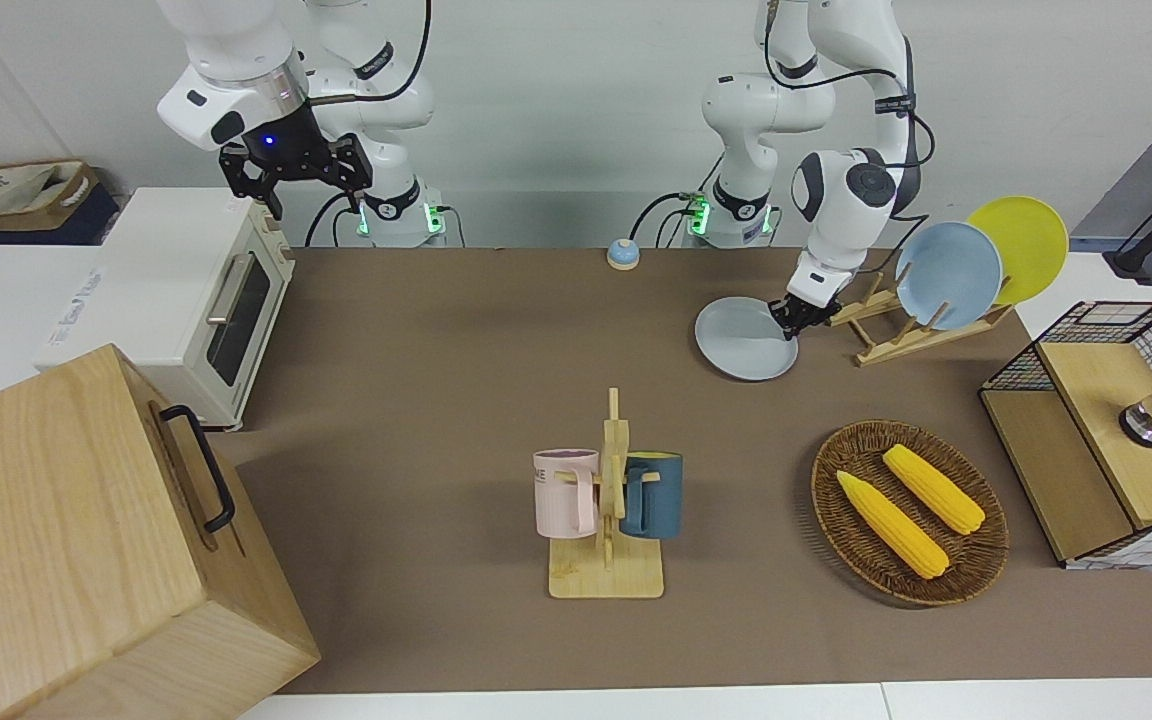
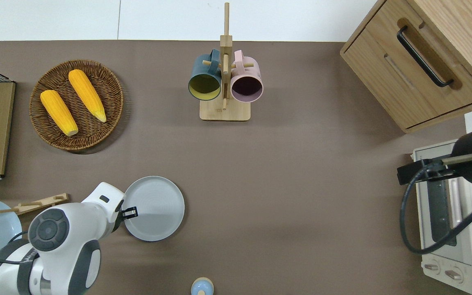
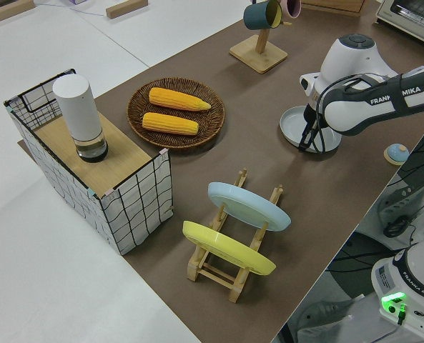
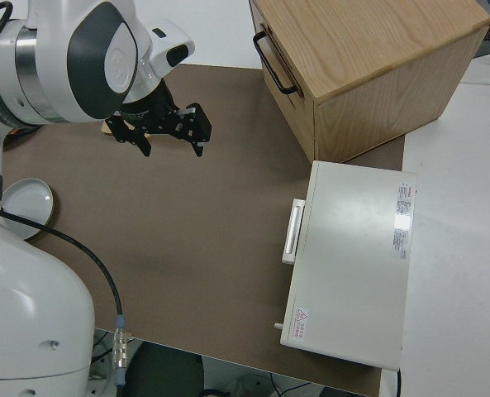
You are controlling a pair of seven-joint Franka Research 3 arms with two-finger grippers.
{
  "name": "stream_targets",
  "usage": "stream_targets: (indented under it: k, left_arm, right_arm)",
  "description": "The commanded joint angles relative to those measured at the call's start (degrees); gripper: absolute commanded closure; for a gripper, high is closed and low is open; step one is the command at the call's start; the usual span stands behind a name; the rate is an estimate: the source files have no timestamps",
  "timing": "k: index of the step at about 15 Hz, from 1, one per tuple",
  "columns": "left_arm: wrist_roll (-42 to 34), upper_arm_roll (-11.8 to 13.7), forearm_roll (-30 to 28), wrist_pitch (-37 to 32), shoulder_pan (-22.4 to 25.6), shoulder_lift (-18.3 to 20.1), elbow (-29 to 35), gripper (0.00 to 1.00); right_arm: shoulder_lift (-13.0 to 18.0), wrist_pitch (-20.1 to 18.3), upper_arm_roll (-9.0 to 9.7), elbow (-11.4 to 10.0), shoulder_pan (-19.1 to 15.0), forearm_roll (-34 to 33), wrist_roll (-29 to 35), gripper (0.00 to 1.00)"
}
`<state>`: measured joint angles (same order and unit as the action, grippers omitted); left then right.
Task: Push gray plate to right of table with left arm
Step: 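Push the gray plate with the left gripper toward the toaster oven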
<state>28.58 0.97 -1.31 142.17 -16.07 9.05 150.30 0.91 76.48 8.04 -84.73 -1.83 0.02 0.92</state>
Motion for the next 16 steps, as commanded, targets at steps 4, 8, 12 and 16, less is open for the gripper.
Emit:
stream_targets:
  k: [4,8,12,16]
  left_arm:
    - [24.55,-2.28,-1.85,3.19,-14.15,-12.89,-10.09,1.00]
    - [35.82,-6.93,-1.59,5.39,-16.10,-18.61,-16.42,1.00]
    - [43.30,-10.98,-1.06,5.22,-16.53,-23.19,-22.32,1.00]
    - [45.94,-10.99,-1.06,4.87,-19.17,-25.04,-25.22,1.00]
  right_arm:
    - [0.14,-0.90,0.92,0.53,-1.07,0.25,0.75,0.017]
    - [0.14,-0.90,0.92,0.53,-1.07,0.25,0.66,0.017]
    - [0.14,-0.90,0.92,0.53,-1.07,0.25,0.75,0.017]
    - [0.14,-0.90,0.92,0.53,-1.07,0.25,0.66,0.017]
